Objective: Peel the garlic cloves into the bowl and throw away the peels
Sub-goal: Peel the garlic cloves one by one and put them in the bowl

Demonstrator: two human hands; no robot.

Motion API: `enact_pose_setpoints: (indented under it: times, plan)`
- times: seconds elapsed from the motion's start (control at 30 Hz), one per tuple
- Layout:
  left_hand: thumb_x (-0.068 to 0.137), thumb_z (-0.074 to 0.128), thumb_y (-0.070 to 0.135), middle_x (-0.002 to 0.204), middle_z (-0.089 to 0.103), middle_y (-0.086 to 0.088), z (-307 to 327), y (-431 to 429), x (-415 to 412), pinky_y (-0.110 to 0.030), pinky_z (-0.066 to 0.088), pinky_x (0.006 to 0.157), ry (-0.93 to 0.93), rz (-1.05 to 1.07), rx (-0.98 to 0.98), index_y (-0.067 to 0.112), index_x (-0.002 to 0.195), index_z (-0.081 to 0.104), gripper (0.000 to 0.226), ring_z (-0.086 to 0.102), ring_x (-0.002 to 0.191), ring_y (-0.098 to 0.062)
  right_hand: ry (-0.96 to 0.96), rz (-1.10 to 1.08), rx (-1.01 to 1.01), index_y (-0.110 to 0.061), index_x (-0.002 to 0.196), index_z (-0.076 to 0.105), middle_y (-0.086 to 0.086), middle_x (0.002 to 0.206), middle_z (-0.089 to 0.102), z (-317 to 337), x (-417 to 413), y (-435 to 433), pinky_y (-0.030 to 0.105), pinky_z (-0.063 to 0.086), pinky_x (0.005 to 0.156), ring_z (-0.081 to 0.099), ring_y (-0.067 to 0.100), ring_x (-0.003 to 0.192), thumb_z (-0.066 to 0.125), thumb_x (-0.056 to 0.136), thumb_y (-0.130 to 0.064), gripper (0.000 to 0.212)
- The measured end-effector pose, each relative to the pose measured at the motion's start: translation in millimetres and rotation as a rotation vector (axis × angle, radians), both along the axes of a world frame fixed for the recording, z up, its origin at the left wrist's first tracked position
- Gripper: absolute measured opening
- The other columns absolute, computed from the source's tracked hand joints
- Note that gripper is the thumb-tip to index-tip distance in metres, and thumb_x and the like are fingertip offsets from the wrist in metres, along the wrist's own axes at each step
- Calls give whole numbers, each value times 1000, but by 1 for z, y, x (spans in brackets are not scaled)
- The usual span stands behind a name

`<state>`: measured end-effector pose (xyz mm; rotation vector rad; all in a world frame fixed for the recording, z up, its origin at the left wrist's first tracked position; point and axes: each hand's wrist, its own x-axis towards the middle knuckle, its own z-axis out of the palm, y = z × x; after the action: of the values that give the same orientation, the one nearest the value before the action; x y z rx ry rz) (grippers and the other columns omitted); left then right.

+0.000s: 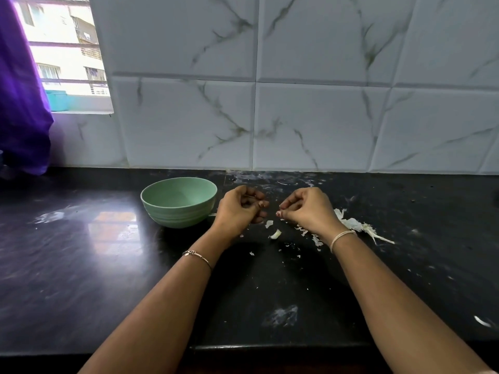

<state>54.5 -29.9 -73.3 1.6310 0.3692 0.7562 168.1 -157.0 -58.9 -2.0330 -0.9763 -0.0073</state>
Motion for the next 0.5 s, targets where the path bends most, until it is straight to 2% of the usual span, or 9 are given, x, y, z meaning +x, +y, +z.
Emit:
enact_pose_setpoints:
  times: [0.07, 0.13, 0.2, 0.3, 0.37, 0.43, 0.5]
  plan:
    - [91, 59, -7, 87, 70, -14, -1, 2, 0, -27, 57, 59, 39, 14, 15, 9, 87, 58, 16, 65, 65, -21, -54, -12, -19, -19, 76, 72, -5, 67, 70, 1, 0, -2, 16, 48, 61, 62, 1, 61, 85, 73, -24, 14]
    - [88, 66, -1, 85, 71, -13, -5, 5, 0, -31, 59, 64, 112, 75, 117, 12, 86, 58, 15, 66, 64, -20, -92, 3, -89, -19, 85, 75, -4, 79, 71, 2, 0, -3, 19, 44, 63, 62, 6, 72, 77, 82, -29, 11]
    - [83, 75, 13, 75, 71, -3, -8, 9, -2, -31, 58, 65, 221, 194, 393, 18, 83, 59, 16, 67, 63, -16, -151, 10, -195, -19, 94, 77, -3, 88, 71, 3, -1, -4, 21, 40, 65, 61, 10, 81, 69, 89, -29, 14]
    - [84, 72, 40, 68, 65, 6, -4, 5, -7, -29, 49, 65, 348, 269, 715, 20, 77, 61, 24, 62, 70, -15, -229, -10, -236, -21, 77, 75, -9, 76, 68, 6, -1, -8, 18, 37, 58, 61, 6, 75, 79, 79, -28, 8]
    - [84, 68, 52, 74, 58, 4, 0, 1, -10, -28, 44, 67, 390, 215, 793, 17, 79, 67, 35, 57, 76, -15, -236, -12, -235, -21, 71, 68, -11, 71, 64, 8, 0, -11, 16, 35, 55, 57, 3, 68, 84, 72, -24, 17]
    - [77, 72, 56, 85, 58, 3, 3, -2, -14, -28, 46, 77, 460, 105, 866, 21, 90, 72, 37, 55, 86, -13, -207, 24, -223, -20, 79, 66, -8, 75, 65, 7, 2, -13, 19, 41, 60, 60, 10, 70, 82, 74, -18, 16]
    - [75, 76, 53, 92, 63, 3, 2, -3, -16, -29, 49, 83, 542, 9, 921, 23, 98, 73, 37, 58, 89, -12, -90, 83, -205, -21, 93, 66, -4, 79, 70, 7, 2, -11, 20, 46, 63, 64, 12, 73, 72, 85, -12, 13]
